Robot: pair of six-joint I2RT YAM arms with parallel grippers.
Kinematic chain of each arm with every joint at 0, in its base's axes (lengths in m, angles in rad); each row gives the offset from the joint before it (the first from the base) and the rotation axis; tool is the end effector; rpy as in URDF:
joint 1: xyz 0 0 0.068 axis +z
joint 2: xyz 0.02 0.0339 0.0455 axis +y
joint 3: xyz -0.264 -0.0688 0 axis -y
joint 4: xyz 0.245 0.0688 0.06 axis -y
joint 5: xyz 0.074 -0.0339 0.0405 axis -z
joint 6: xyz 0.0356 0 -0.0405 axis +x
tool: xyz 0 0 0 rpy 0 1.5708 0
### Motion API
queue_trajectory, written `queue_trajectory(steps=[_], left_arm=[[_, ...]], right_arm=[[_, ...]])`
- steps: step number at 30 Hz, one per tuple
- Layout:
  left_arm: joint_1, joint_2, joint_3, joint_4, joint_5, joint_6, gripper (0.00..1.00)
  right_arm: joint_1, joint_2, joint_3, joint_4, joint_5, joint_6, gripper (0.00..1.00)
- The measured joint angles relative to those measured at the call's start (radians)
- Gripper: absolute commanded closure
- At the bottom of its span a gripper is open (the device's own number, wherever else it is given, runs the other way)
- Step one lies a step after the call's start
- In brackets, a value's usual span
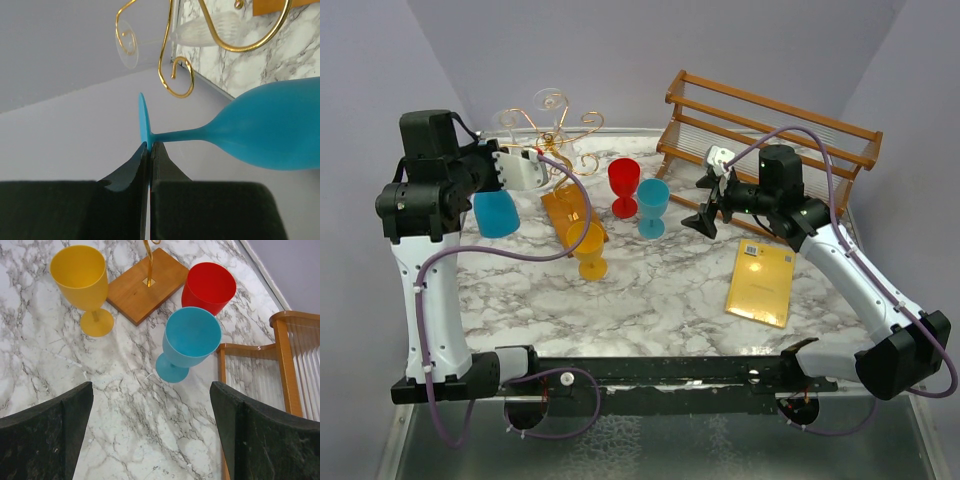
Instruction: Place the wine glass upside down on the wine glass rack
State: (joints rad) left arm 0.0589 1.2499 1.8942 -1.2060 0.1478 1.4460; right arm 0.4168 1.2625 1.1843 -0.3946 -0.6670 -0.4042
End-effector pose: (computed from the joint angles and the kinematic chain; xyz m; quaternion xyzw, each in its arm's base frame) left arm 0.1890 0.0059 0.5010 0.5855 0.6485 0.2823 0.3961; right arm 0.2468 0.1333 0.3593 -0.4783 0.6709 0.2823 0.4913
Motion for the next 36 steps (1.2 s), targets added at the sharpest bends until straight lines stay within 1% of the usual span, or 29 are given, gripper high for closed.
queue_trajectory(steps=[7, 19, 24, 30, 36], left_arm=[[0.0, 0.033, -0.001, 0.0, 0.144, 0.06, 0.97], [-0.002, 0.095, -0.012, 0.039, 0.278, 0.143, 0.97], [-0.009, 0.103, -0.037, 0.079, 0.298, 0.149, 0.96], [-0.016, 0.106, -0.094, 0.158, 0.296, 0.115, 0.96], [-0.02, 0.108, -0.117, 0.21, 0.259, 0.077, 0.96]], right_arm=[[0.0, 0.0, 0.0, 0.0, -0.001, 0.0, 0.0], [-0.006, 0.0, 0.0, 0.0, -0.002, 0.0, 0.0], [-0.006, 0.0, 0.0, 0.0, -0.002, 0.0, 0.0], [-0.006, 0.0, -0.002, 0.0, -0.002, 0.0, 0.0], [-0.007, 0.001, -0.005, 0.0, -0.002, -0.001, 0.0]])
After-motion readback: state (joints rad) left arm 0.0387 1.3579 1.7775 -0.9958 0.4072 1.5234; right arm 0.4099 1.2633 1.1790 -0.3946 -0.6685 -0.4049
